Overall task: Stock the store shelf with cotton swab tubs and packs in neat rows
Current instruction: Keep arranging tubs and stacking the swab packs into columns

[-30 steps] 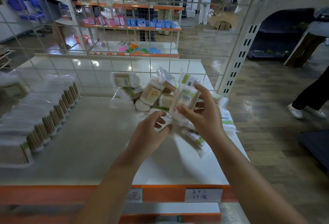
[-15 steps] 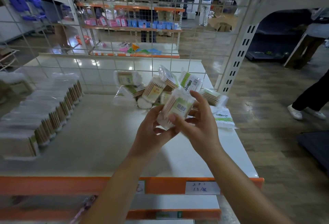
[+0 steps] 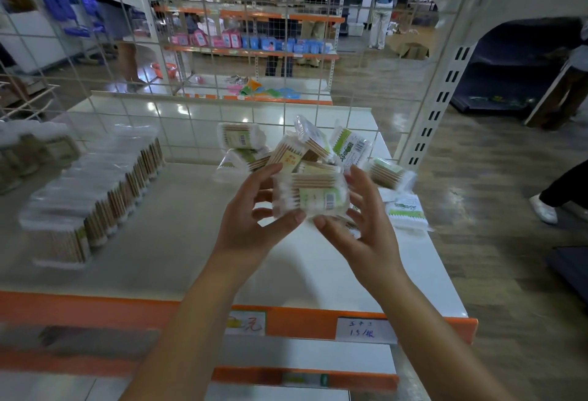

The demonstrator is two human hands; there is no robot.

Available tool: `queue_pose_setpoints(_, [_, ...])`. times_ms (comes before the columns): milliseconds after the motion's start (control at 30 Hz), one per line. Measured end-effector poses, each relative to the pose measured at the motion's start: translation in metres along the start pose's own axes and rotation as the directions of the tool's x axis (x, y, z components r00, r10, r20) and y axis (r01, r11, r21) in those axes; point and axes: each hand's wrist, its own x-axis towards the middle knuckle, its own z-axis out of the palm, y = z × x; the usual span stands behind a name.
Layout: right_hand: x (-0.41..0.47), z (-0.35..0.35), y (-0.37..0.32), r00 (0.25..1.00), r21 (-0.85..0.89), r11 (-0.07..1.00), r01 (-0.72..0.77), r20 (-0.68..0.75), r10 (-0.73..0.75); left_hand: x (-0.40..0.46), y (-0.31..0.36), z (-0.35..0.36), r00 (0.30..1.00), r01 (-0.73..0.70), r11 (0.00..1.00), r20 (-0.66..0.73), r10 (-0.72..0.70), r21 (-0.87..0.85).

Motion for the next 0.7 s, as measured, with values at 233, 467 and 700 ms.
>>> queue_pose_setpoints(233, [0.0,-0.006,-0.01,0.988,-0.214,0.97,0.111,0.13,-0.085,-0.009,-0.001,-0.001,0.999,-0.012,1.0,0.053,0.01,0.027])
queue_pose_setpoints(467, [-0.005,-0.014,-0.016,0.98,-0.211,0.977,0.024,0.199,0.019,-0.008,0.004,0.005,0.996,-0.036,0.99,0.08,0.025,0.138])
queue_pose_setpoints(700, [-0.012,-0.008,-0.009,0.979,-0.159,0.986,0.044,0.201,-0.012,-0.01,0.01,0.016,0.997,-0.054,0.992,0.06,0.047,0.11])
